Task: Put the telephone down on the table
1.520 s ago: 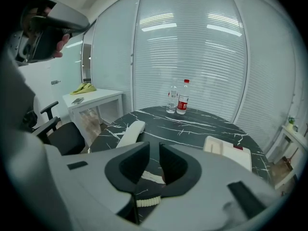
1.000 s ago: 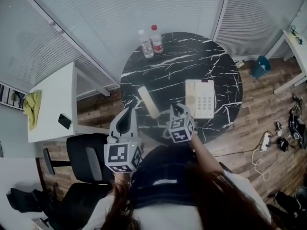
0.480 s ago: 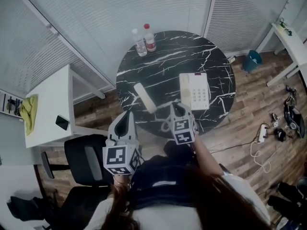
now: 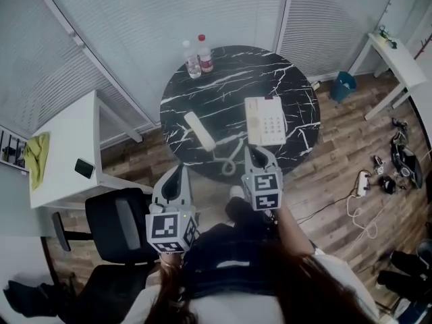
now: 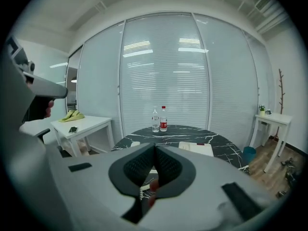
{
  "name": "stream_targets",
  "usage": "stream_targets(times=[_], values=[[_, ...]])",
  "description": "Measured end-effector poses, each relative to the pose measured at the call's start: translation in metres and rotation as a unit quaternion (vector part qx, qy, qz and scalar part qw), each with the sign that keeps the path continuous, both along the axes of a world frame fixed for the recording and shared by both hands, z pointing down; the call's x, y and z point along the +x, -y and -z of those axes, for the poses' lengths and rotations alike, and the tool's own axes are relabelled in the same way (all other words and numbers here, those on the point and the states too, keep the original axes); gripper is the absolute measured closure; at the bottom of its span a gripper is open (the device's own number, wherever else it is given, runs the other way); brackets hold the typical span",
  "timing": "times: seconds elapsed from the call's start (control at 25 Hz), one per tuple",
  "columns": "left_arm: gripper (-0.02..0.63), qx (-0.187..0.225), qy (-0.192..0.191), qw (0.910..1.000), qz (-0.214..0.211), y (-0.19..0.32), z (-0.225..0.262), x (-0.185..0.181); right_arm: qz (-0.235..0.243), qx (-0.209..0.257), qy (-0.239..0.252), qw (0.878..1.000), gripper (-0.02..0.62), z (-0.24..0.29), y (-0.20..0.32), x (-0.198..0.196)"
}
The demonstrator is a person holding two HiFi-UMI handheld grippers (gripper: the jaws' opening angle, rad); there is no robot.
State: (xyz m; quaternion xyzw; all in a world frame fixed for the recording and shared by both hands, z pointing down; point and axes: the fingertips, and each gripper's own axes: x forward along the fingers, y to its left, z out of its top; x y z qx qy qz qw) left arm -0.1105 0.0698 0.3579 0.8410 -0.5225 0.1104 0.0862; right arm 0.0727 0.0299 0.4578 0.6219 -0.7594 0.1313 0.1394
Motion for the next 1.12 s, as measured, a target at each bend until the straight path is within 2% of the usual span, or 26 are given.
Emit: stream_targets(times=[0.24,0.52,0.84,1.12], values=[[0.606,0.001,-0.006,1.0,-0.004,-0.028,-0.001,-0.005,-0.013,0.024,-0.002,1.0,0.595,0.024,-0.033,0.004],[0.606,0.002,-0.009,0.9999,0.011,-0.054,-0.002,-0.02,-0.01,0.033,-0.022,0.999,0.595,0.034,-0.063,-0.002],[0.606,-0.001,-0.017,0.9995,0.027,-0.077,-0.008,-0.031,0.002,0.043,-0.027,0.999,0.595,0.041,-0.081,-0.009],[0.606,-0.001,-0.018,0.9994,0.031,-0.079,-0.011,-0.034,0.019,0.054,-0.068,0.996,0.595,0.05,-0.081,-0.013]])
